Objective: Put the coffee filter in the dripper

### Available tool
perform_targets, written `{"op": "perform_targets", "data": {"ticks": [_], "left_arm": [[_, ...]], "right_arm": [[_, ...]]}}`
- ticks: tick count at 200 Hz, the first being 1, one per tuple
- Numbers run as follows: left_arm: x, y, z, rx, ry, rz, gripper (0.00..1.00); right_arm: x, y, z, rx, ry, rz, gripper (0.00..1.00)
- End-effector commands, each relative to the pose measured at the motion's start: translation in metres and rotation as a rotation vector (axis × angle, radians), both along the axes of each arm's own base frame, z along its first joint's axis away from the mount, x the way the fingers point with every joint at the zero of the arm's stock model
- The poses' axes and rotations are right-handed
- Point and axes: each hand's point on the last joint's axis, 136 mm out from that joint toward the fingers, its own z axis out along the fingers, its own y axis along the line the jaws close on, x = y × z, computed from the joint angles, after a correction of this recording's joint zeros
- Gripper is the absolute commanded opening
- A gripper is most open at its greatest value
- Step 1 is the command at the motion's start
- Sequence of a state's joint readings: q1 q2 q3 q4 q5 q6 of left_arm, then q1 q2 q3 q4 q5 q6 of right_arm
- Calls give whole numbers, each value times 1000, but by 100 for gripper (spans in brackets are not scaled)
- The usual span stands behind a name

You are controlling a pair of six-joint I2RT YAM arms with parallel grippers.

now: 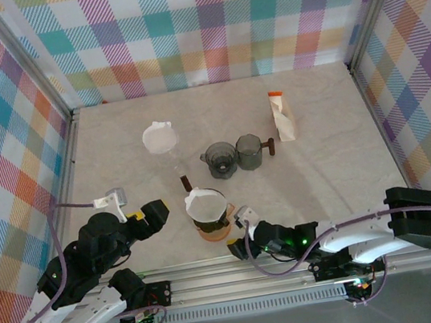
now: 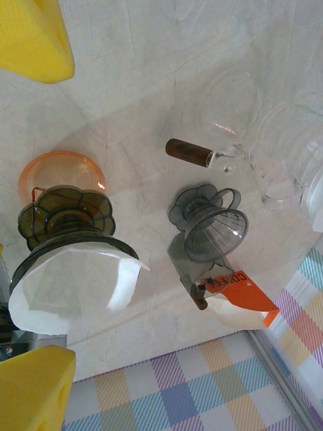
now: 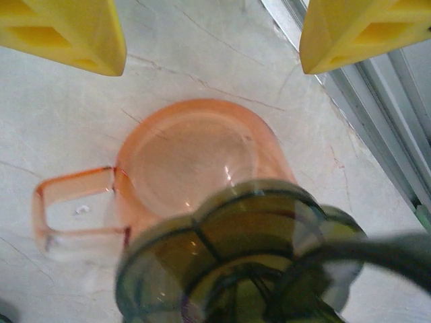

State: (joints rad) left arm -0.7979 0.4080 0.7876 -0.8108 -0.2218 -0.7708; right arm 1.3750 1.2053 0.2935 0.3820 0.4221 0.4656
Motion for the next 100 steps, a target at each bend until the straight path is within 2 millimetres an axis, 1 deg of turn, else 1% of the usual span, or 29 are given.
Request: {"op": "perform_targets", "data": {"ticks": [1, 35, 50, 67, 71, 75, 100], "left_arm": [[-2, 1, -3, -12, 4, 1, 100], [-2, 1, -3, -14, 4, 6, 100], [-1, 1, -2, -15, 4, 8, 100], [-1, 1, -2, -13, 2, 11, 100], [-1, 1, -2, -13, 1, 10, 100], [-1, 2, -2, -13, 0, 10, 100], [-2, 3, -1, -12, 1, 14, 100]], "right_arm": [[0, -5, 3, 65, 15, -38, 66], [-5, 2, 2, 103, 49, -2, 54], [-6, 6, -2, 108, 66, 12, 54], [-6, 15, -4, 126, 82, 30, 54], [-5, 15, -7, 118, 88, 29, 54], [-3, 19, -2, 149, 91, 27, 54], [4, 31, -4, 197, 121, 38, 53]]}}
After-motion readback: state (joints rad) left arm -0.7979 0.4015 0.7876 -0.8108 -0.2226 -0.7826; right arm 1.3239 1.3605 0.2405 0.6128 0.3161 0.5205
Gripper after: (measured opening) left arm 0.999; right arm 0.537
